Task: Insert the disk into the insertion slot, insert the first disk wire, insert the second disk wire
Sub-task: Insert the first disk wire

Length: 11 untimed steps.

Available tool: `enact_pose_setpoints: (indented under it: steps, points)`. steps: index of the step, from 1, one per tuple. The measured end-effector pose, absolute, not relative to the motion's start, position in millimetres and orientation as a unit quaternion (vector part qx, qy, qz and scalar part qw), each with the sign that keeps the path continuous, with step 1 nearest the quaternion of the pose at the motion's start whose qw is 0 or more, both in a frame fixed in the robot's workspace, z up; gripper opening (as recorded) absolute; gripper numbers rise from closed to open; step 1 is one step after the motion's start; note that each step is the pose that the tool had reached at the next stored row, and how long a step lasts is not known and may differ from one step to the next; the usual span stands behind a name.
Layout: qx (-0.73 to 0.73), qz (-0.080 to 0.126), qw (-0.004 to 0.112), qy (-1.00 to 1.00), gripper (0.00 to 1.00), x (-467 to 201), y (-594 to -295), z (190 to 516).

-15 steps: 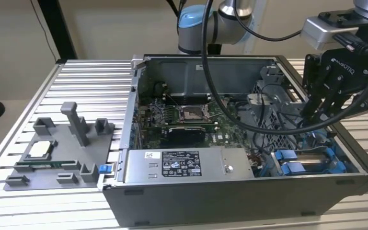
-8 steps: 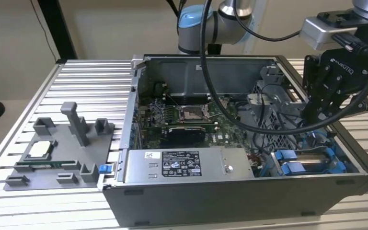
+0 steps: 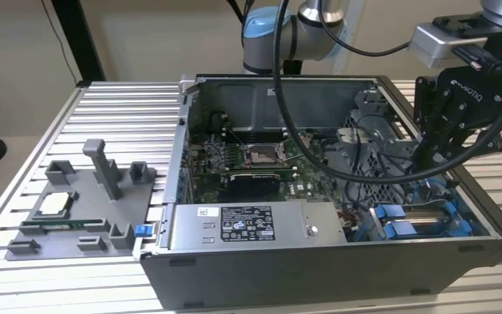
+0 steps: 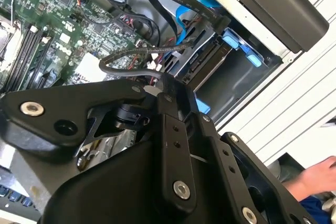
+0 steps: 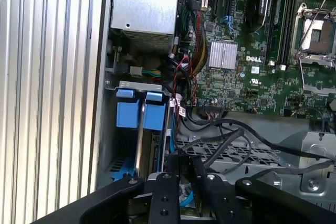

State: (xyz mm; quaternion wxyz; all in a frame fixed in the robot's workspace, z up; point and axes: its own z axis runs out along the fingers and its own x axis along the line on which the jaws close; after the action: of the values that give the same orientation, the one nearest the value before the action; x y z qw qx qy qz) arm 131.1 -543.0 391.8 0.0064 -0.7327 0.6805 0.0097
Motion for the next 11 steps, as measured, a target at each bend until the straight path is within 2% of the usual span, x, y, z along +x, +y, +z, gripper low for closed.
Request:
enact_pose_setpoints:
  steps: [3, 4, 11]
  points:
    - [-0.733, 0.010, 0.006, 0.680, 1.00, 131.1, -543.0, 391.8]
    - [-0.733, 0.010, 0.006, 0.680, 0.00, 131.1, -543.0, 391.7]
    - [-0.733, 0.010, 0.006, 0.680, 0.00, 131.1, -543.0, 391.7]
